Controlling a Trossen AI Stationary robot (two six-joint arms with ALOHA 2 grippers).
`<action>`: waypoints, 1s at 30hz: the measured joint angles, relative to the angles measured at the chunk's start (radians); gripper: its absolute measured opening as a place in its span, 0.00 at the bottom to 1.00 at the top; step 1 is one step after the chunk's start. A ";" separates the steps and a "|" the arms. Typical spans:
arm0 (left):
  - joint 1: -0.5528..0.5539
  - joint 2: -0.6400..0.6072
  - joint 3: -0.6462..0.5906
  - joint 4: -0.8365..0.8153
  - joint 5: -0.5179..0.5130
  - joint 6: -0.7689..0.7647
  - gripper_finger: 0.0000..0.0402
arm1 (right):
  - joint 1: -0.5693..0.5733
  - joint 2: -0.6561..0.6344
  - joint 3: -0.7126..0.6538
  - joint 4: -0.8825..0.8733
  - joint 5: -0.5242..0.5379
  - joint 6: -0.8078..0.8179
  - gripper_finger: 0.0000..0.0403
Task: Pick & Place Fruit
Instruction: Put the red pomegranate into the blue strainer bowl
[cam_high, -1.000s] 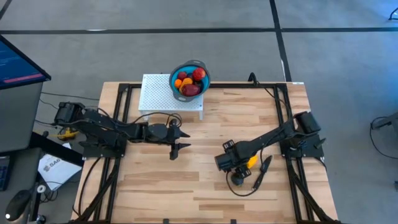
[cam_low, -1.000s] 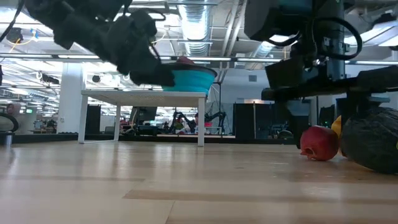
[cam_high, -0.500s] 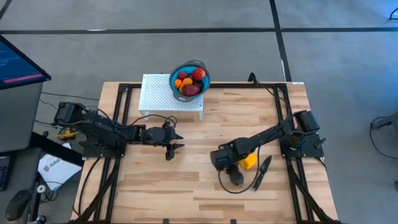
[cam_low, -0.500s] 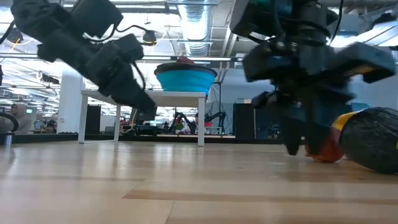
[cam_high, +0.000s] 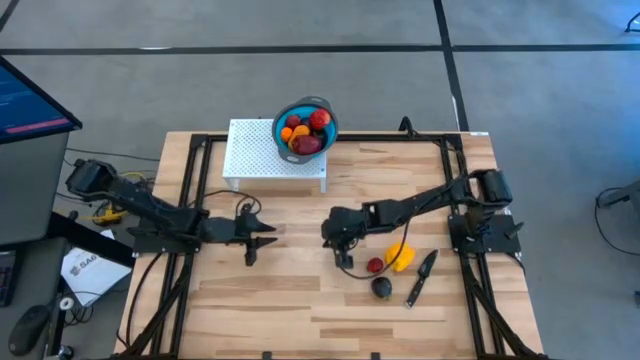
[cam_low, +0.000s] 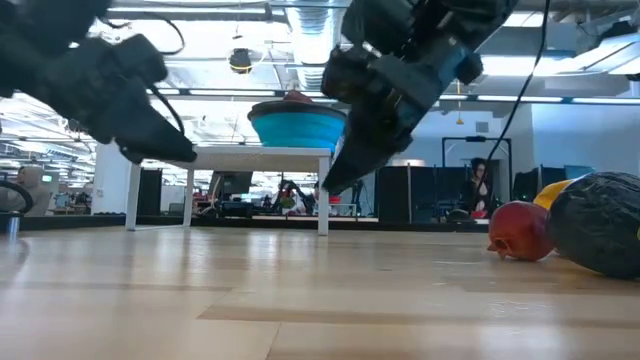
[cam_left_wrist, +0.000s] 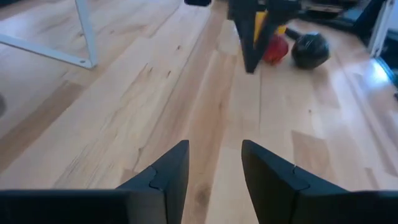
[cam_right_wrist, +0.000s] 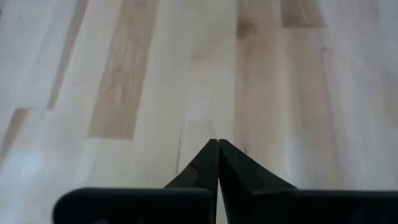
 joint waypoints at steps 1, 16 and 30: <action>-0.016 -0.024 -0.013 0.000 -0.019 -0.007 0.34 | -0.003 -0.018 0.000 -0.018 -0.003 -0.002 0.00; -0.060 -0.088 -0.050 0.023 -0.109 -0.036 0.34 | 0.076 -0.239 0.002 -0.539 -0.081 -0.145 0.45; -0.057 -0.088 -0.050 0.037 -0.145 -0.032 0.34 | 0.179 0.084 0.242 -0.865 -0.063 -0.168 0.70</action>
